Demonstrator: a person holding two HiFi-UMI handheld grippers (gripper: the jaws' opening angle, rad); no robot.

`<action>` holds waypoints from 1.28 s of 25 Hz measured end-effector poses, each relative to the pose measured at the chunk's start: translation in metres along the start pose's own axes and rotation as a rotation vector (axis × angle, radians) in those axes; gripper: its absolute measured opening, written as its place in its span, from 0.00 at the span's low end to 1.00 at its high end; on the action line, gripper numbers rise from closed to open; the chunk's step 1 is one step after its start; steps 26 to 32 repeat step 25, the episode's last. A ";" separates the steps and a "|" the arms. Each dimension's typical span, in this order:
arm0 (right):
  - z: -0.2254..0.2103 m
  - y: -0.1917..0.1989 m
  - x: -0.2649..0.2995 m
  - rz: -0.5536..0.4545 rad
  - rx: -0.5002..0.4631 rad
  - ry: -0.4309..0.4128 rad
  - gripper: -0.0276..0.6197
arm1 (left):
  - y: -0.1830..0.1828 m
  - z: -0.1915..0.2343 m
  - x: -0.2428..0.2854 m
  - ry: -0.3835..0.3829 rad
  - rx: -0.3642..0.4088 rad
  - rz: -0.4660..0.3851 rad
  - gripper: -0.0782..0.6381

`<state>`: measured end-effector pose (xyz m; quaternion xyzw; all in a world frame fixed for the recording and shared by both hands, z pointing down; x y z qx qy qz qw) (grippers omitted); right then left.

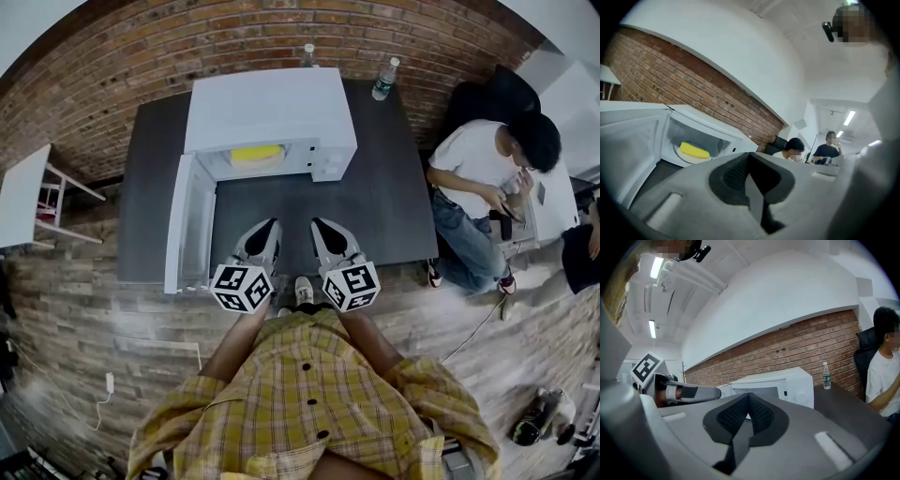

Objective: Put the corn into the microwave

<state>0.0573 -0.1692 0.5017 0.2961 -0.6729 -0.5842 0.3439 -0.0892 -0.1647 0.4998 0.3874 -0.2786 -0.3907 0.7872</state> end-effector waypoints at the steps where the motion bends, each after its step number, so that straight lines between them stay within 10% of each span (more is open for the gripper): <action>1: 0.001 -0.001 0.000 0.000 -0.002 0.000 0.05 | 0.000 -0.002 -0.001 -0.005 0.024 -0.001 0.10; 10: 0.004 -0.001 0.001 -0.002 -0.016 -0.006 0.05 | -0.002 -0.011 -0.006 -0.057 0.232 -0.007 0.10; 32: 0.008 -0.004 0.002 -0.017 -0.025 -0.015 0.05 | -0.006 -0.017 -0.011 -0.055 0.319 -0.023 0.10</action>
Point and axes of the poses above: the fingertips, and each gripper's own axes: x forward along the fingers, z to its left, y out of its underside, the point moved 6 cm from there along -x, backward along the fingers, and after that the axes turned 7 degrees about -x, right-handed, at the moved point
